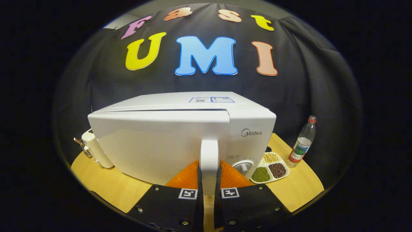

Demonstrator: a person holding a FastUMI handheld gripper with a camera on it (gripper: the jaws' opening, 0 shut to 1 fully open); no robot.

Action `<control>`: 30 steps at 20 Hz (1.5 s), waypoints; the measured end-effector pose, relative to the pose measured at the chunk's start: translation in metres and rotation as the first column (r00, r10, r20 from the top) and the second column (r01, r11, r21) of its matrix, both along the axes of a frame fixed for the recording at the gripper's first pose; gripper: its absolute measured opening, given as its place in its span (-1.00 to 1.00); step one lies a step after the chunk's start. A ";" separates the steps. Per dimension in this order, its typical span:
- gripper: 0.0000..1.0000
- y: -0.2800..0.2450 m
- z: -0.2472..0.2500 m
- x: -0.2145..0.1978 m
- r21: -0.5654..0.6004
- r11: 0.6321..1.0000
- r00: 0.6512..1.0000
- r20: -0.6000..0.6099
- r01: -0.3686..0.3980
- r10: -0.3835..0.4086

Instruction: Open the microwave, put the food inside, and close the microwave door.

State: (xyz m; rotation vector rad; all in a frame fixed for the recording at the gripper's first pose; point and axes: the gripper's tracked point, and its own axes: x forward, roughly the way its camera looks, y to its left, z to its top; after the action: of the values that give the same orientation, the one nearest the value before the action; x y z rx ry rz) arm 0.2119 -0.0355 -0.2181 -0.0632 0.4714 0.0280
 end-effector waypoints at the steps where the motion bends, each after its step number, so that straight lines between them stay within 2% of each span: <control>1: -0.75 0.003 0.004 -0.012 -0.017 1.000 1.000 0.010 -0.007 0.007; 9: -0.69 0.024 0.009 -0.075 0.042 0.998 0.998 -0.047 0.036 -0.034; 14: -0.59 0.047 0.014 -0.115 0.052 0.999 0.997 -0.080 0.011 -0.007; 30: -0.56 0.158 0.026 -0.216 0.082 0.995 0.998 -0.045 -0.048 0.052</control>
State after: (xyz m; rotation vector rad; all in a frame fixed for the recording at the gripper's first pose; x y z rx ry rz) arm -0.0044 0.1226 -0.1922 0.0053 0.5149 0.0980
